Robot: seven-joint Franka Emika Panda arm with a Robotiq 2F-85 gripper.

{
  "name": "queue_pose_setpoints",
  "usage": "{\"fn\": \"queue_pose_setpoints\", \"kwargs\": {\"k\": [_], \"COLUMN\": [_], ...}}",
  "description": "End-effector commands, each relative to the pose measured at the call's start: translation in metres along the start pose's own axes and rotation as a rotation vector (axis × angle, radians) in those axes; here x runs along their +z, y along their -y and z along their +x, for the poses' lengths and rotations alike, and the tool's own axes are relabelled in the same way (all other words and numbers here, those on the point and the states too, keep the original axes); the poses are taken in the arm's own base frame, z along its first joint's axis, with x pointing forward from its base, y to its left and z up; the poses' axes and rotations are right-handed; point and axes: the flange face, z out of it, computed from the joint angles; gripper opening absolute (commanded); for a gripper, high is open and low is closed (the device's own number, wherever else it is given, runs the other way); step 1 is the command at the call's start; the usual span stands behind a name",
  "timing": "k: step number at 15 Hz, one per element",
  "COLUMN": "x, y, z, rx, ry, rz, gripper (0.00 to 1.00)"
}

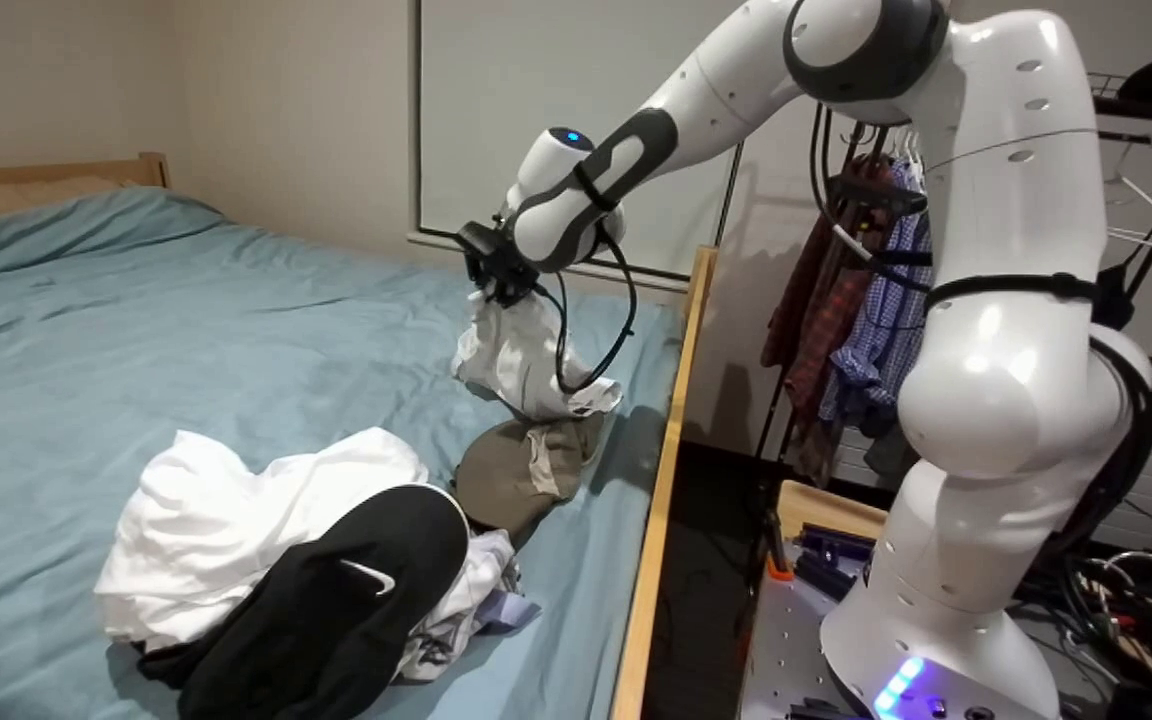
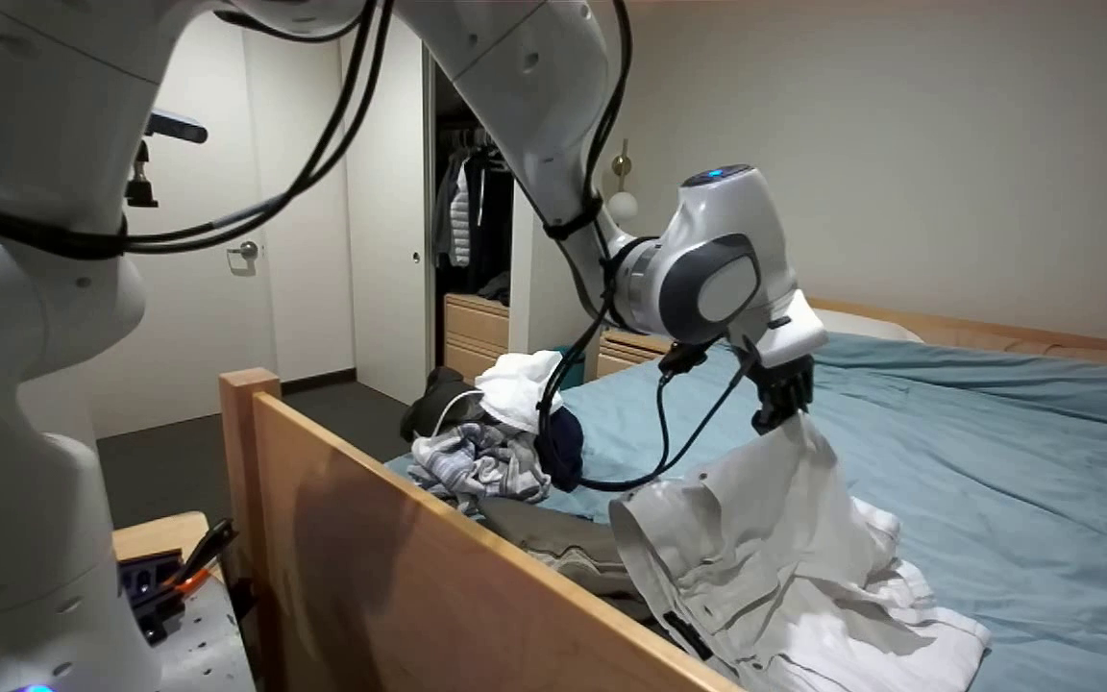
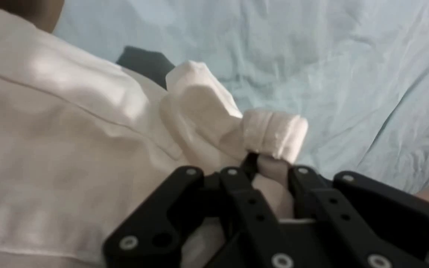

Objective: Fold the white pair of shorts

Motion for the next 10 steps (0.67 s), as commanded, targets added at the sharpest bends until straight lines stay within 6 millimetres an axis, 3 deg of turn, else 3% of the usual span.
{"fn": "queue_pose_setpoints", "kwargs": {"k": [1,3,4,5,7,10], "x": [-0.008,-0.006,-0.003,-0.003,0.000,0.001], "y": [-0.014,-0.018,-0.018,-0.017,-0.012,-0.004], "z": [0.085,0.117,0.124,0.128,0.123,0.098], "rx": [0.125,0.122,0.115,0.106,0.102,0.069], "ry": [-0.007,-0.049,-0.076,-0.102,-0.119,-0.127], "rz": [-0.010,-0.027,-0.033,-0.033,-0.006,0.022], "gripper": [0.08,0.09,0.35,0.36,0.48,0.68]}}
